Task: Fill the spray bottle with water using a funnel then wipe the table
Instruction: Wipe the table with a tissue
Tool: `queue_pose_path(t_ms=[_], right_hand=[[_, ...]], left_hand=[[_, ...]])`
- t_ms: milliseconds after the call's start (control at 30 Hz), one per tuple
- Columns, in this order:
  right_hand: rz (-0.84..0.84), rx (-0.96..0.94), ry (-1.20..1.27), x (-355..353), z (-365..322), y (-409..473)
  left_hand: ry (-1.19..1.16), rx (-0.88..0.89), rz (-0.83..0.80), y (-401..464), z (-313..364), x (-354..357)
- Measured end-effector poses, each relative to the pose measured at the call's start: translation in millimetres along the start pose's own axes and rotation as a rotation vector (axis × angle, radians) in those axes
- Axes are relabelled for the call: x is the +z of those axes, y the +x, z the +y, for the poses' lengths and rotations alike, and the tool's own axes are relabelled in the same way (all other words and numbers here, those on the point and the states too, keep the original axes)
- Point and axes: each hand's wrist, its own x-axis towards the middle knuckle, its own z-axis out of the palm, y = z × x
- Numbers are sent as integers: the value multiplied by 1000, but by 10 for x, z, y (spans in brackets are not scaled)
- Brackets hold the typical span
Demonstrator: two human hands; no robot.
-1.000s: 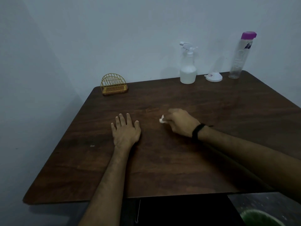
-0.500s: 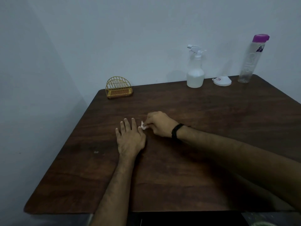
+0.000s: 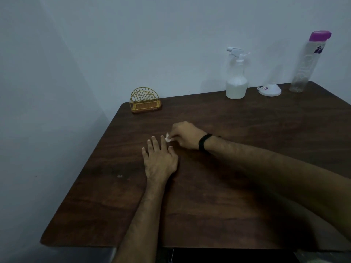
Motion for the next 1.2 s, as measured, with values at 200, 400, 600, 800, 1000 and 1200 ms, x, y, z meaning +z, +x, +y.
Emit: queue_pose_path(t_ms=[200, 400, 600, 800, 1000, 1200], right_hand=[[54, 129, -4, -119, 231, -55], [116, 322, 12, -365, 532, -449], [-1, 82, -23, -442, 122, -1462], [136, 427, -101, -785, 866, -1906], [142, 245, 9, -519, -31, -2241], [98, 179, 28, -458, -138, -2147]], left_hand=[[2, -7, -17, -28, -10, -35], [-6, -32, -45, -28, 12, -56], [7, -65, -94, -24, 41, -72], [-1, -56, -138, -205, 398, -36], [-33, 183, -112, -350, 981, 94], [-41, 245, -109, -284, 1068, 95]])
